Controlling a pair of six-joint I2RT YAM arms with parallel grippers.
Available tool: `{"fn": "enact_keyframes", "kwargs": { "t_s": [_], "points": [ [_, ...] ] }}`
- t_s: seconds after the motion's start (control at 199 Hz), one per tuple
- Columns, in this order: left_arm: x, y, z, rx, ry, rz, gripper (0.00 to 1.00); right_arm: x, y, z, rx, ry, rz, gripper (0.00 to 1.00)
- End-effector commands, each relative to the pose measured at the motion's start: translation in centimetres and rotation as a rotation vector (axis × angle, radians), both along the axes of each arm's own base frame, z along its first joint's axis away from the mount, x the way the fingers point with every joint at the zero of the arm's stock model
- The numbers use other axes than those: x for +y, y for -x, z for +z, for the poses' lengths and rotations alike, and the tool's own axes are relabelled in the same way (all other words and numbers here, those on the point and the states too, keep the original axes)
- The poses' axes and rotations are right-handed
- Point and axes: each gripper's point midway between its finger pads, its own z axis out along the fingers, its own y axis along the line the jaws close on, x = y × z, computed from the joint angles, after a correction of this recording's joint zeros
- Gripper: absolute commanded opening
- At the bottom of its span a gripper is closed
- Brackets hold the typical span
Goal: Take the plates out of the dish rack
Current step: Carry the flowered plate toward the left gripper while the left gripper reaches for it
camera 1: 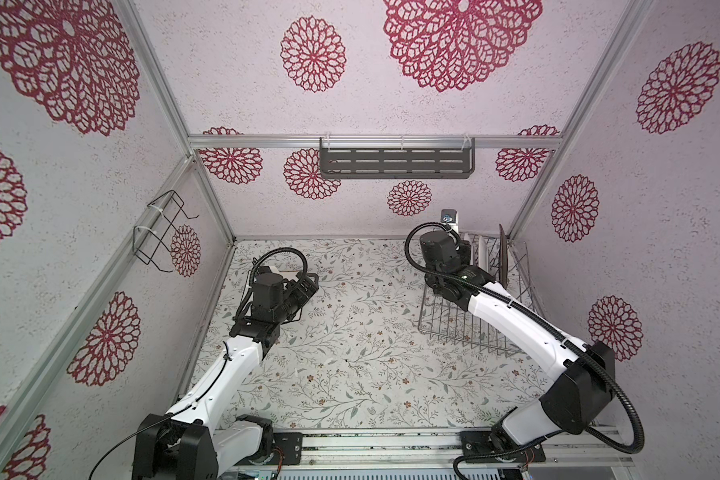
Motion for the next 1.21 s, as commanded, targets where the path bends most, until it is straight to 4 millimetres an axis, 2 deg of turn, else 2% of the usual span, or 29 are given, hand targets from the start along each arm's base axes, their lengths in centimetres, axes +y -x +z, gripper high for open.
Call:
{"fn": "enact_keyframes", "kwargs": {
  "t_s": [0.0,0.362,0.603,0.764,0.879,1.201],
  "points": [
    [-0.4,-0.4,0.9,-0.019,-0.019,-0.014,0.97,-1.8,1.3,7.1,-0.191,-0.256,-0.01,0.0],
    [-0.8,-0.6,1.9,-0.031,-0.025,-0.026,0.97,-3.3,1.5,7.8,-0.178,-0.324,0.034,0.0],
    [-0.9,-0.7,2.0,-0.028,-0.021,-0.027,0.97,-3.2,2.3,10.1,-0.194,-0.37,0.113,0.0],
    [-1.3,-1.0,2.2,-0.025,-0.01,-0.043,0.97,-2.2,2.7,11.3,-0.193,-0.429,0.195,0.0],
    [-1.5,-1.1,2.4,-0.028,-0.003,-0.051,0.97,-0.5,2.9,11.6,-0.185,-0.511,0.29,0.0],
    [-1.7,-0.8,3.5,-0.049,0.015,-0.06,0.97,3.4,2.0,9.3,-0.191,-0.761,0.459,0.0]
  ]
}}
